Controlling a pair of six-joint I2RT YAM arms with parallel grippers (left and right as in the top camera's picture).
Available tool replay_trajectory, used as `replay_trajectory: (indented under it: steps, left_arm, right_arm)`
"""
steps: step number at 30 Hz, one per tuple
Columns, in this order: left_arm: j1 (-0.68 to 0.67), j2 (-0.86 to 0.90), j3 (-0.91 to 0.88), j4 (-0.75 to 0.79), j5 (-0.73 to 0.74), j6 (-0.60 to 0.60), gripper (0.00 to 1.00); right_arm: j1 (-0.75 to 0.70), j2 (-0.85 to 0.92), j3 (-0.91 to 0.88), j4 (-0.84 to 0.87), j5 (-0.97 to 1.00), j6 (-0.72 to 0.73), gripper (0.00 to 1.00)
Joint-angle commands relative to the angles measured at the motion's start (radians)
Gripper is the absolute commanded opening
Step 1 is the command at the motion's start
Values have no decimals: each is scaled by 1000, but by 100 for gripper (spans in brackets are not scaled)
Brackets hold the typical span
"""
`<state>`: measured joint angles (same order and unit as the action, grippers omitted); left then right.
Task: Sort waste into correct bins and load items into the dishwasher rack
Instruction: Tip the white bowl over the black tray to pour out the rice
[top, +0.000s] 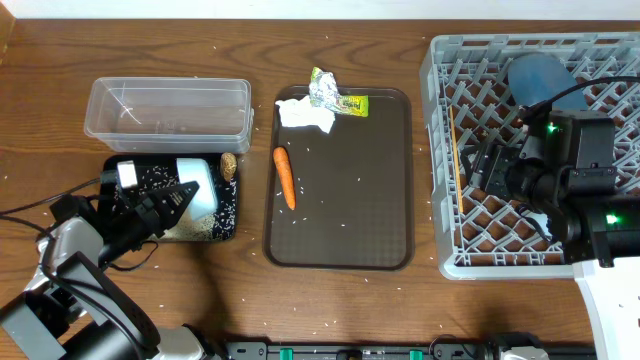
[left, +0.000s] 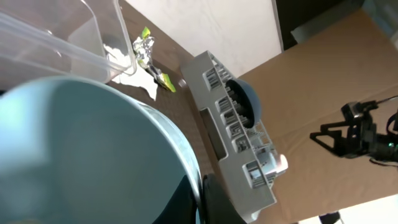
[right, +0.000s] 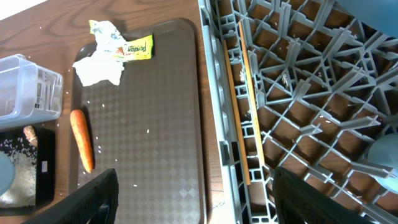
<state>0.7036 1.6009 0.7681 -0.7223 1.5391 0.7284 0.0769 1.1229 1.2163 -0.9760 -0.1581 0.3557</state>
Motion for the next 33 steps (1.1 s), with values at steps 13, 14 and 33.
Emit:
replay_trajectory:
  steps: [13, 14, 33]
  left_arm:
    - [-15, 2, 0, 24, 21, -72, 6]
    - [-16, 2, 0, 30, 8, -64, 6]
    - [-44, -4, 0, 74, -2, -154, 6]
  right_arm:
    - [-8, -6, 9, -5, -35, 6, 73]
    - [-8, -6, 10, -5, -34, 6, 73]
    - [-8, -18, 10, -6, -34, 6, 73]
